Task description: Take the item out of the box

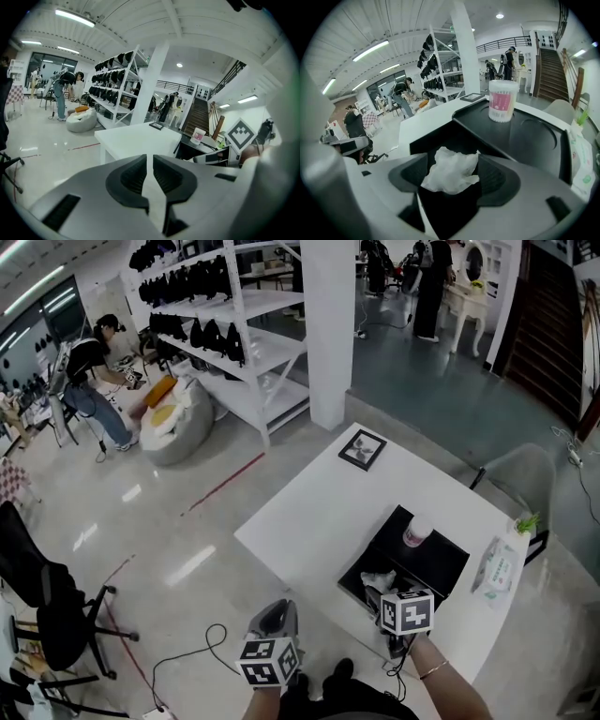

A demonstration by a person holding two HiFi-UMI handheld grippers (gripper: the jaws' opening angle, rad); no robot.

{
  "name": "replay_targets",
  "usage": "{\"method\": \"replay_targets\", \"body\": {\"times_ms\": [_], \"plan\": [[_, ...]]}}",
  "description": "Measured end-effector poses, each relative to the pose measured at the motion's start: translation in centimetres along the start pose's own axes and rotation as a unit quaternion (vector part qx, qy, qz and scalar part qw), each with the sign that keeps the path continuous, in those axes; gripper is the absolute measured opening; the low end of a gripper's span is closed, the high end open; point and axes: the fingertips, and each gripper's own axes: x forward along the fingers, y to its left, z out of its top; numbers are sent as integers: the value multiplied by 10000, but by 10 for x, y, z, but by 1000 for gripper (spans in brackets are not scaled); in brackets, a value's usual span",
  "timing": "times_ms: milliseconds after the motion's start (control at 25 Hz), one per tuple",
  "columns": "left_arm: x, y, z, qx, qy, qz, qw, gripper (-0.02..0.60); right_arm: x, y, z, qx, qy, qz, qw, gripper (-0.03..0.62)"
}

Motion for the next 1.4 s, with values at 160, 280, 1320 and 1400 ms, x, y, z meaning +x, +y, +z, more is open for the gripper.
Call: {"method": "replay_targets", "body": {"times_ms": [160, 280, 1320, 1400], "plan": [[2, 2, -1, -30, 58, -22, 10000, 41, 9, -2, -11, 65, 272, -68, 9996, 323], [6, 3, 0, -21, 79, -54, 10000, 41, 14, -6, -15, 99, 306, -172, 9993, 328], [21, -6, 9, 201, 190, -380, 9989, 41, 19, -6, -17, -755, 431, -323, 9957, 172], [21, -6, 9, 222, 191, -385, 9988, 41, 16, -3, -13, -896, 278, -319, 9951, 172]]}}
